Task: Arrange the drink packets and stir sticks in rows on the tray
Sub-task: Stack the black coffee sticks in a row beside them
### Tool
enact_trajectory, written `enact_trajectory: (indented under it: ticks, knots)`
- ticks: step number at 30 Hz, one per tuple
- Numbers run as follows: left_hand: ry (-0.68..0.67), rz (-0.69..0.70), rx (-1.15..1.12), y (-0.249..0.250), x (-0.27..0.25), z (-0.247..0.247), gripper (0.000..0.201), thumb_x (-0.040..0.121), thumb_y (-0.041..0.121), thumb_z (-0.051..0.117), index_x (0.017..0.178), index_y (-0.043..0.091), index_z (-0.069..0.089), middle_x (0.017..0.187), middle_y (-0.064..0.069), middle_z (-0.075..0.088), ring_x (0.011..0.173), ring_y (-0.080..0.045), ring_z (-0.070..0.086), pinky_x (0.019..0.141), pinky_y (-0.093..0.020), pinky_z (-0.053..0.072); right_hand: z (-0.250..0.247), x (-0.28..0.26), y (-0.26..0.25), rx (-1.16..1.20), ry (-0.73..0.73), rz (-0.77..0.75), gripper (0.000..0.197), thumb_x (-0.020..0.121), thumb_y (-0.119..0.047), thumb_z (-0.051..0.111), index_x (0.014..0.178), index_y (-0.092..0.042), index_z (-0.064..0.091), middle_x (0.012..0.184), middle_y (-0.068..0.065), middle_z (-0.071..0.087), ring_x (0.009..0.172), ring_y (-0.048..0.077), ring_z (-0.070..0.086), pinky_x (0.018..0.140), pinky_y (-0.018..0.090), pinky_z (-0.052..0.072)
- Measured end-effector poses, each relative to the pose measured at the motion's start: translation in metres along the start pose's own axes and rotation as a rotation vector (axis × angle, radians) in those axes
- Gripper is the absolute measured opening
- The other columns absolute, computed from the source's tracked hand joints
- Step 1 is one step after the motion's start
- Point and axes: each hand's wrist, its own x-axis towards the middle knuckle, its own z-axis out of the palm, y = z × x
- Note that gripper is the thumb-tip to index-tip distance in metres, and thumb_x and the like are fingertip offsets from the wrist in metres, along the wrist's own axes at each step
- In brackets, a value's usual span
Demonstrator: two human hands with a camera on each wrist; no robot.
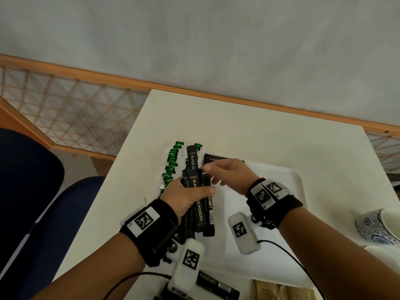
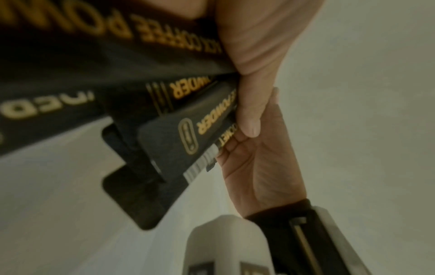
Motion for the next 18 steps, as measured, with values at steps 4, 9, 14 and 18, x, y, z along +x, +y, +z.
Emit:
enact_trajectory:
  ticks: [4, 9, 14, 18]
  knots:
    - [0.023, 0.025, 0.03, -0.001, -0.002, 0.005, 0.03, 0.068, 0.006, 0.082, 0.097, 0.01, 0.072, 0.083, -0.008, 0.073, 0.077, -0.022, 0.07, 0.073, -0.034, 0.055, 0.003, -0.008, 0.0, 0.18, -0.011, -0.014, 0.008, 0.089, -0.015, 0.064, 0.094, -0.018, 0.07, 0.079, -0.007, 0.068, 0.071, 0.003, 0.059, 0.06, 0.012, 0.043]
    - [0.024, 0.049, 0.063, -0.001, -0.005, 0.004, 0.029, 0.07, 0.002, 0.08, 0.098, 0.01, 0.072, 0.087, -0.007, 0.074, 0.084, -0.023, 0.069, 0.081, -0.036, 0.055, -0.009, -0.016, 0.004, 0.077, -0.078, 0.041, 0.007, 0.086, -0.027, 0.068, 0.09, -0.024, 0.072, 0.072, -0.012, 0.068, 0.07, 0.002, 0.061, 0.064, 0.016, 0.049]
    - [0.082, 0.014, 0.044, -0.006, -0.002, 0.003, 0.027, 0.073, 0.005, 0.079, 0.096, 0.009, 0.066, 0.092, -0.007, 0.068, 0.081, -0.02, 0.065, 0.078, -0.031, 0.053, -0.013, -0.019, 0.008, 0.325, 0.135, 0.063, 0.004, 0.09, -0.014, 0.063, 0.088, -0.012, 0.066, 0.073, 0.001, 0.065, 0.058, 0.009, 0.06, 0.058, 0.02, 0.05]
    - [0.003, -0.084, -0.076, -0.004, -0.008, 0.004, 0.022, 0.08, 0.004, 0.072, 0.1, 0.003, 0.063, 0.088, -0.015, 0.07, 0.064, -0.025, 0.067, 0.059, -0.027, 0.056, -0.019, -0.022, 0.012, 0.685, 0.224, 0.048, 0.008, 0.094, -0.01, 0.055, 0.091, -0.01, 0.063, 0.079, 0.01, 0.065, 0.058, 0.015, 0.063, 0.057, 0.026, 0.055]
